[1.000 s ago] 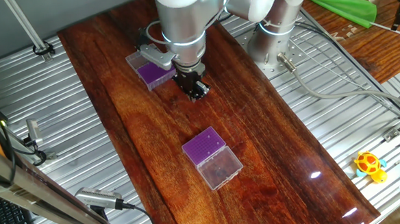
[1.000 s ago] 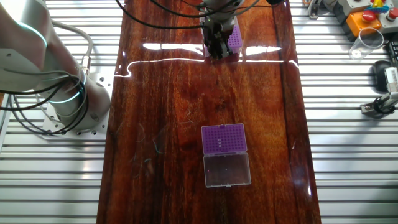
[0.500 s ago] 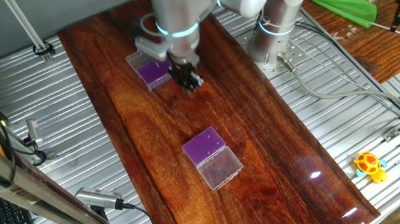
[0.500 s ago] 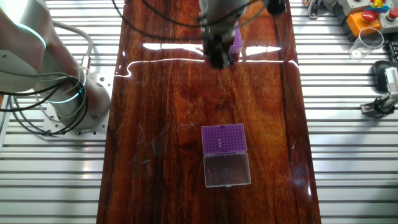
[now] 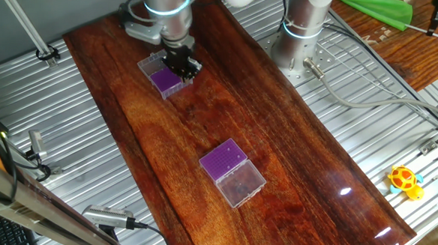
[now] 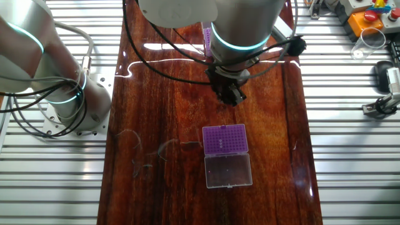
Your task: Transfer all small pipette tips from one holder to another
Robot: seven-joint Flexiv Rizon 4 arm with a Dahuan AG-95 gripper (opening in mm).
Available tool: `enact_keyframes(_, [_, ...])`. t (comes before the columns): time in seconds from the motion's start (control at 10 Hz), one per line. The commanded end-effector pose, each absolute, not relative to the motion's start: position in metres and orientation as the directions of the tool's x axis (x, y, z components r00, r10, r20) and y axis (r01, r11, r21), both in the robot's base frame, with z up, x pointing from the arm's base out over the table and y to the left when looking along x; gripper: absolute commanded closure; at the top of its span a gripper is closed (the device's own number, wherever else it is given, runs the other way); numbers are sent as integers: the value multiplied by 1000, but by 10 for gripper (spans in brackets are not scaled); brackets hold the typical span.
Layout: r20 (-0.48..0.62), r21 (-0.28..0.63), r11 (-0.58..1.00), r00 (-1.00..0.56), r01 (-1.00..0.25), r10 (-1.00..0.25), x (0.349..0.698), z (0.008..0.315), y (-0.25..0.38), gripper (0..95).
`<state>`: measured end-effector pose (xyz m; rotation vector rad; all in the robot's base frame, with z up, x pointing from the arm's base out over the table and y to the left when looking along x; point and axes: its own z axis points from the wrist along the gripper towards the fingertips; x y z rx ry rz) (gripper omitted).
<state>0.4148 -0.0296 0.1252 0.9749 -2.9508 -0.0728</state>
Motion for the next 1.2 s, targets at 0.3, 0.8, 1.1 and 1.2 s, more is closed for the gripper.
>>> enact_keyframes(0.3, [27, 39, 900, -900, -434, -435, 413, 126, -29, 950])
enact_keyframes(0.8, [22, 16, 836, -835, -549, -549, 417, 112, -87, 950])
enact_keyframes(1.1, [12, 15, 810, -810, -587, -587, 424, 104, -111, 950])
enact_keyframes(1.2, [7, 13, 805, -805, -594, -594, 425, 102, -115, 950])
